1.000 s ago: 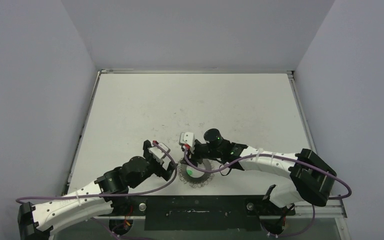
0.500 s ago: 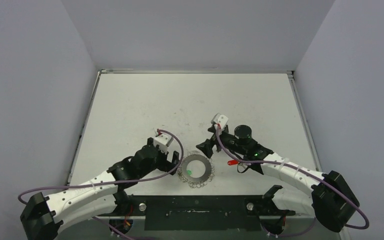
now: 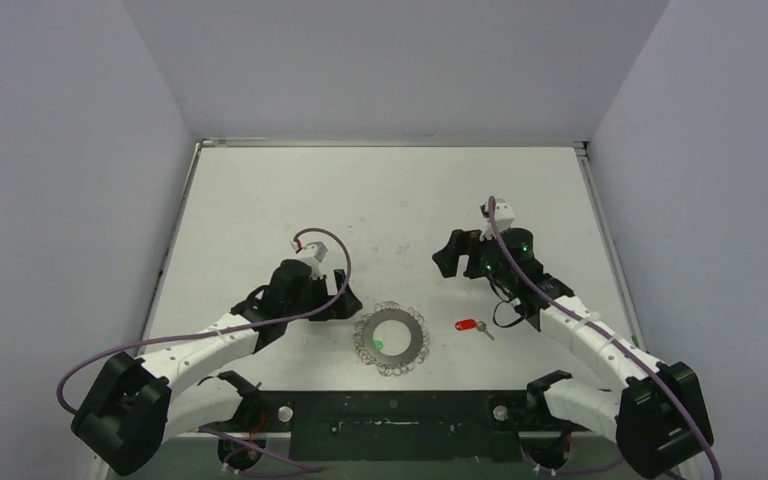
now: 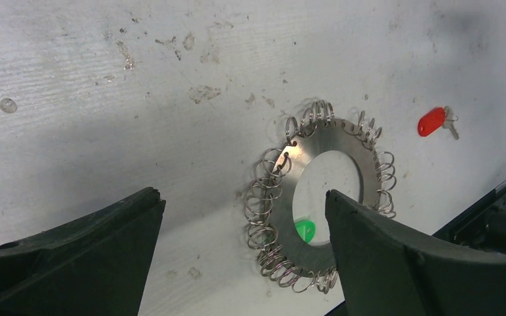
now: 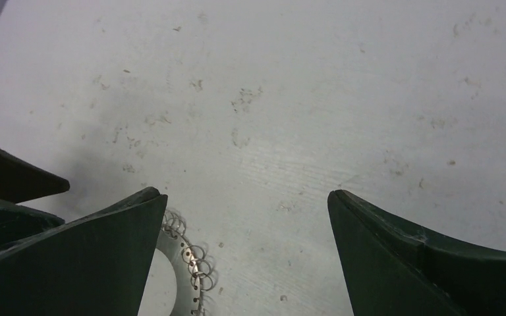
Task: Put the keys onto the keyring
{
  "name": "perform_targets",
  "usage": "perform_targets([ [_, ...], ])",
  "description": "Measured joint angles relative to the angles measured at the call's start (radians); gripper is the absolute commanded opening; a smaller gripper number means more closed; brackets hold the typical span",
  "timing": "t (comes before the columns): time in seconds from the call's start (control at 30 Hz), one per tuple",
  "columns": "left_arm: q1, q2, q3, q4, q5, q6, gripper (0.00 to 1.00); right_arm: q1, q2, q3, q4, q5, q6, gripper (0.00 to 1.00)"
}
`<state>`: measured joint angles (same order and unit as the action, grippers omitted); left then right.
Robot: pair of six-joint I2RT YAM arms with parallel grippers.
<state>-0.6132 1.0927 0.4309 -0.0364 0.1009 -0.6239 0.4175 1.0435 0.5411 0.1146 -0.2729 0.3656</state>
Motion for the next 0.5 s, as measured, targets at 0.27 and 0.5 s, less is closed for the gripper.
perform_targets([
  [0.27, 0.06, -0.045, -0.097, 0.118, 0.079, -0.136, 0.95, -0.037, 0.165, 0.064, -0.177, -0.042, 0.091, 0.99],
  [0.5, 0.078, -0.043, -0.163, 0.171, 0.172, -0.214, 0.83, 0.037, 0.174, -0.022, -0.185, -0.102, 0.142, 0.91],
])
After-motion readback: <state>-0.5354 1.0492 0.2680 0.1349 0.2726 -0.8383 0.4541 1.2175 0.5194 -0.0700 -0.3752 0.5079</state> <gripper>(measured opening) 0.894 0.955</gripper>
